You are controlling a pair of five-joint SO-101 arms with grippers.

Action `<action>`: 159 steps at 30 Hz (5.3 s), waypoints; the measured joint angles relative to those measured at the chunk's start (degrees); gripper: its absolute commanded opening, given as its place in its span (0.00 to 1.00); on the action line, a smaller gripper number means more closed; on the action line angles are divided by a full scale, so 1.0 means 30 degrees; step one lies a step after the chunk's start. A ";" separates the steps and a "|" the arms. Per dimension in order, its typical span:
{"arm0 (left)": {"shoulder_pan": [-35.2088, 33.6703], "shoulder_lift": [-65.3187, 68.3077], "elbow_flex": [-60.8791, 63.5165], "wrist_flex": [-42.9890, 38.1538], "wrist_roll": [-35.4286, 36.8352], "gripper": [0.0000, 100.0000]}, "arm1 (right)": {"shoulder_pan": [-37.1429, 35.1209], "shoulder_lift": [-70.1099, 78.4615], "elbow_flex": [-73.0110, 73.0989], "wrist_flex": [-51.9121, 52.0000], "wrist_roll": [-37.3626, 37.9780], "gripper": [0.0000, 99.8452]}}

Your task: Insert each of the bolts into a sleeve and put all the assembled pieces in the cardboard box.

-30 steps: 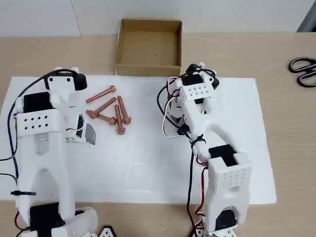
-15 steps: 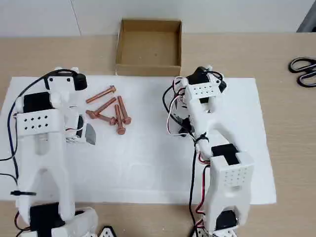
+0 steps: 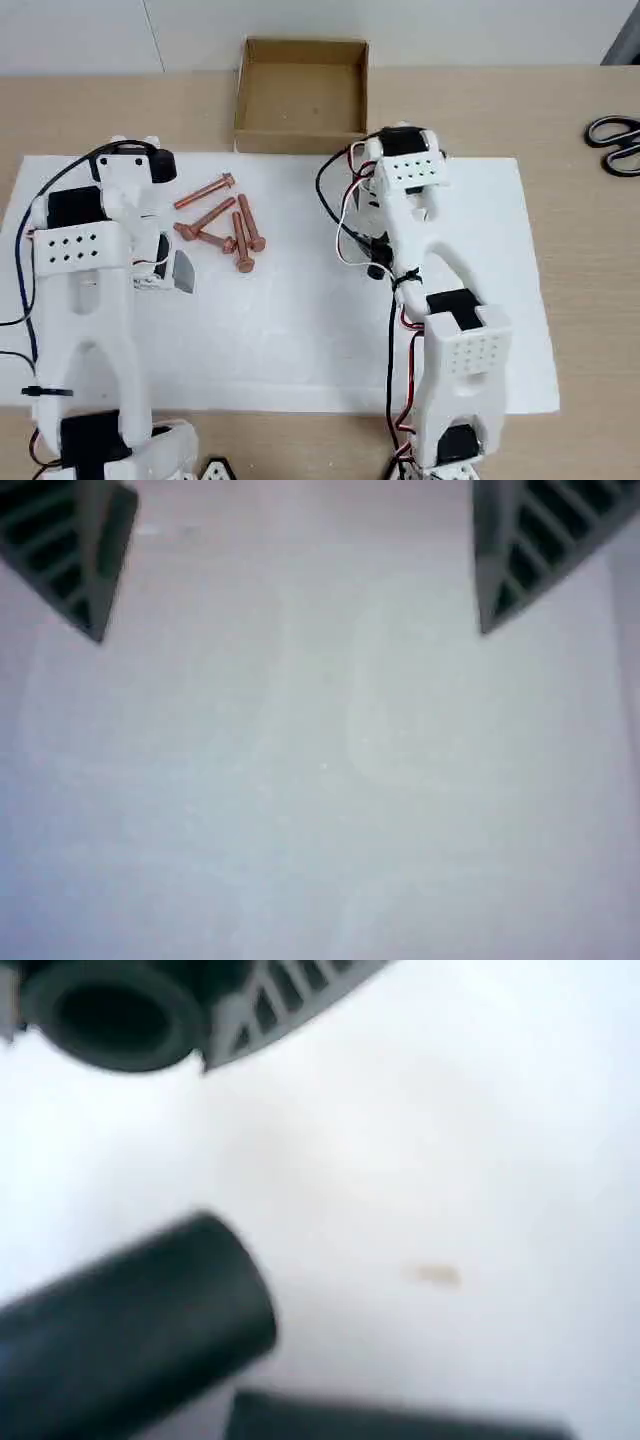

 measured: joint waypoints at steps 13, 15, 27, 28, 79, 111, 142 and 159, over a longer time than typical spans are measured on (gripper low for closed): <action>0.0000 0.0000 0.0000 0.0000 0.0000 0.23 | -0.0527 0.0205 0.0147 -0.1553 1.2923 0.00; 0.0000 0.0000 0.0000 0.0000 0.0000 0.23 | -0.0908 0.0205 0.0234 -0.1553 1.3158 0.00; 0.0000 0.0000 0.0000 0.0000 0.0000 0.23 | -0.1143 0.1905 0.0234 -0.1612 1.3363 0.18; 0.0000 0.0000 0.0000 0.0000 0.0000 0.23 | -0.1114 0.1905 0.0234 -0.1612 1.3363 0.18; 0.0000 0.3516 -0.1993 0.0000 -0.0147 0.23 | -0.1026 -0.3458 0.0850 0.0147 1.3714 0.00; 0.2315 2.4088 -2.7341 -0.2960 -1.3011 0.23 | 0.0205 -0.3487 0.0850 0.0147 1.3744 0.00; 0.3458 2.7956 -3.1355 -0.0703 -1.2982 0.00 | 0.0205 -0.3487 0.0850 0.0176 1.3744 0.00; 0.2608 2.0103 -2.5377 0.0029 -0.8293 0.00 | 0.0205 -0.3487 0.0850 0.0176 1.3744 0.00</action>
